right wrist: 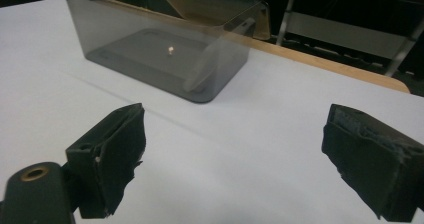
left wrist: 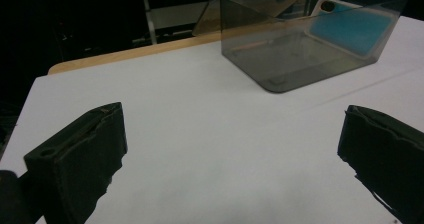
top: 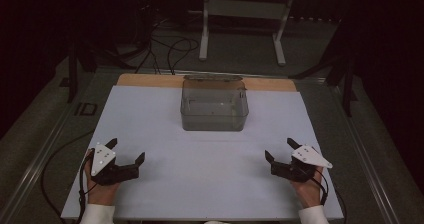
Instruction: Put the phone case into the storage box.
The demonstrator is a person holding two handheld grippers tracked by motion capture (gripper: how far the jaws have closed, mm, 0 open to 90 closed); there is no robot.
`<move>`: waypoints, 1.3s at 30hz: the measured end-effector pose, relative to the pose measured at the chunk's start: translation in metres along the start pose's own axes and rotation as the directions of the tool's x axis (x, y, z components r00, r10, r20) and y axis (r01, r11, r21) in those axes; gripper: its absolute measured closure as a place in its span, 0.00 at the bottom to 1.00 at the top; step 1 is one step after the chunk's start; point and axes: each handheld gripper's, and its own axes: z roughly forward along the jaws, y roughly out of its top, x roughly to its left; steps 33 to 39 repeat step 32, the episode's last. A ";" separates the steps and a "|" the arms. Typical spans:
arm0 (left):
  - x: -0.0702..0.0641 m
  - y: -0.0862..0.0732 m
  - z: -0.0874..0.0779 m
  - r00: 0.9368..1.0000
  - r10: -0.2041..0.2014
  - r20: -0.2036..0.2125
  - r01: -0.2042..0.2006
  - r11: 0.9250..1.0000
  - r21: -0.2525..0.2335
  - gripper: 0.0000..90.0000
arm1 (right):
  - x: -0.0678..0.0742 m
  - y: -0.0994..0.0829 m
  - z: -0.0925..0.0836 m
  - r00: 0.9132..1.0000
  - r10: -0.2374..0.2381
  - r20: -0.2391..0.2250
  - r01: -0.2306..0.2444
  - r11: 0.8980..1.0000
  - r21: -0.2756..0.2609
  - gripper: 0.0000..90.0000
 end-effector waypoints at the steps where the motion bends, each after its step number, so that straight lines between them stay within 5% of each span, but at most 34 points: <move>1: 0.001 -0.001 -0.001 1.000 0.001 0.002 -0.001 1.000 -0.002 0.00 | 0.000 -0.001 -0.001 1.000 0.001 -0.003 -0.001 1.000 0.004 0.11; 19: 0.002 -0.010 -0.008 0.999 0.052 0.012 -0.052 0.999 -0.011 0.00 | -0.006 -0.015 -0.007 0.998 0.048 -0.042 -0.047 0.999 0.014 0.11; 39: 0.007 -0.015 -0.010 1.000 0.023 0.003 -0.023 1.000 0.001 0.00 | -0.008 -0.016 -0.001 0.996 0.050 -0.068 -0.047 0.997 0.054 0.11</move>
